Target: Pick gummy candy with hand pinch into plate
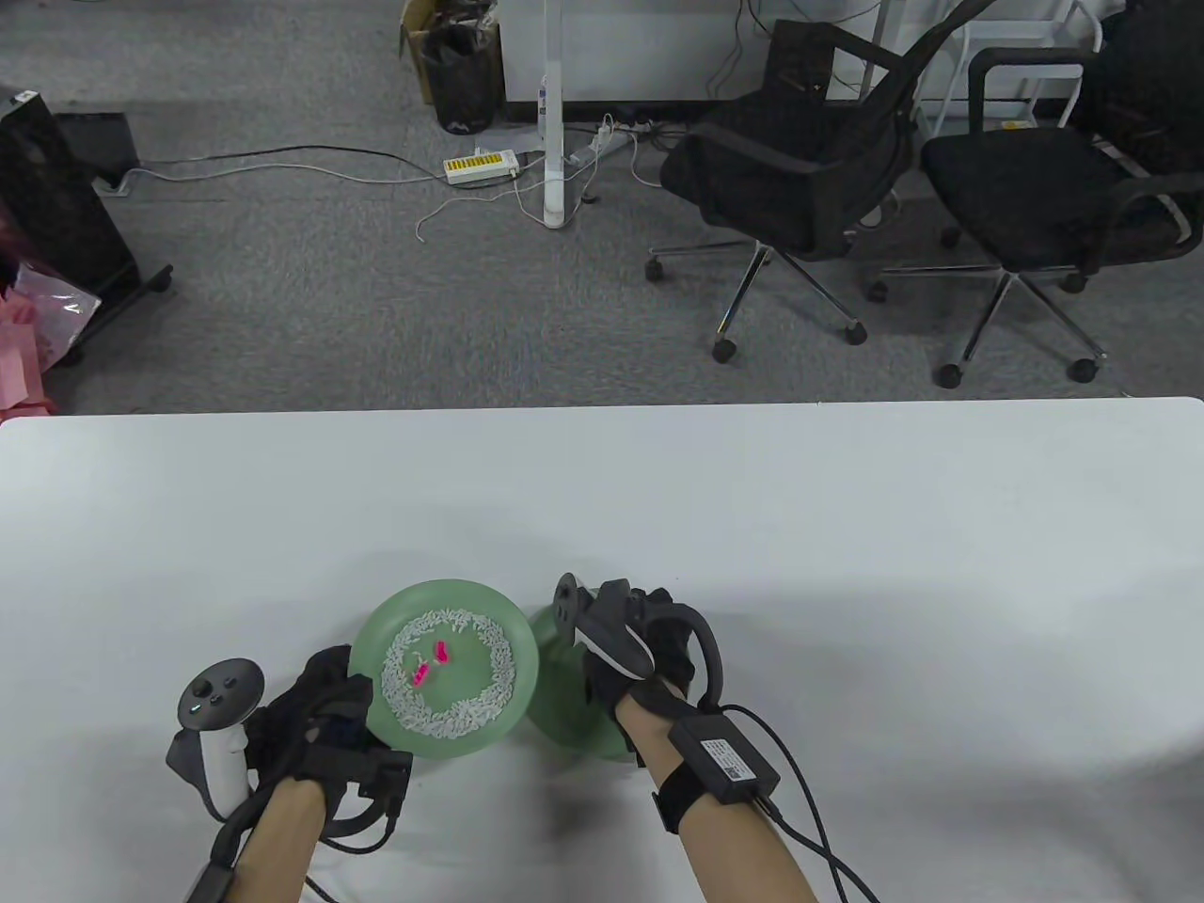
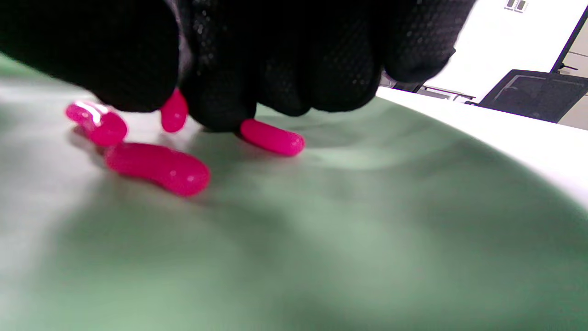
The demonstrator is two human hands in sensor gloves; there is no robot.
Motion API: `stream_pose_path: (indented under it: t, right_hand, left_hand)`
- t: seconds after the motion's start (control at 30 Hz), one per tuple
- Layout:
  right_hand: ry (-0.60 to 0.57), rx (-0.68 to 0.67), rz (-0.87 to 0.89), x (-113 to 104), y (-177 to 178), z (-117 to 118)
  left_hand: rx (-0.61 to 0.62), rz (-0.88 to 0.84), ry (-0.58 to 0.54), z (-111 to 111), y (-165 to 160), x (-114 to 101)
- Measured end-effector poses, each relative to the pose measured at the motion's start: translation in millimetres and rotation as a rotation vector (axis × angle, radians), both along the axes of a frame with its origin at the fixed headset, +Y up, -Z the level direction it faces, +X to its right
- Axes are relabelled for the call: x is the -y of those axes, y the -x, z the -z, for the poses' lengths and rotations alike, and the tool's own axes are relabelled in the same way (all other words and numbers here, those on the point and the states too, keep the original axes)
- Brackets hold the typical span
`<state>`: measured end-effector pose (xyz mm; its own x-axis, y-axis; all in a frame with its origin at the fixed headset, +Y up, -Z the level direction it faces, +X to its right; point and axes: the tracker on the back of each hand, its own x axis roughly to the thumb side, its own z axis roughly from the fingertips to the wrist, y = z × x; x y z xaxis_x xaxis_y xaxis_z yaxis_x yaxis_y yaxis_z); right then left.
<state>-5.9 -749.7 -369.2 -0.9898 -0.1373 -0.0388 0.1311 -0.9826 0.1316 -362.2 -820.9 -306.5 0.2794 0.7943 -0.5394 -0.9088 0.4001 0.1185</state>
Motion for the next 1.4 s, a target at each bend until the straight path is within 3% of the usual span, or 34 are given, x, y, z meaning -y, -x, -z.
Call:
stream_pose_path:
  t: [0.13,0.33,0.5,0.83,1.4]
  right_hand:
    - [-0.036,0.012,0.042,-10,-5,1]
    - [-0.184,-0.027,0.293,-52,2,-8]
    - [-0.119,-0.149,0.384,-70,46,-26]
    - [-0.119,-0.307,0.196,-59,126,-48]
    - [-0.077,-0.322,0.116,-44,144,-42]
  left_hand:
    - [0.002,-0.001,0.003,1,1,2]
    - [0.008,-0.012,0.001,2,0,2]
    - [0.02,0.0,-0.005,0,-5,-2]
    - [0.035,0.018,-0.007,-3,-12,-8]
    - [0.045,0.003,-0.008,-6,-17,-15]
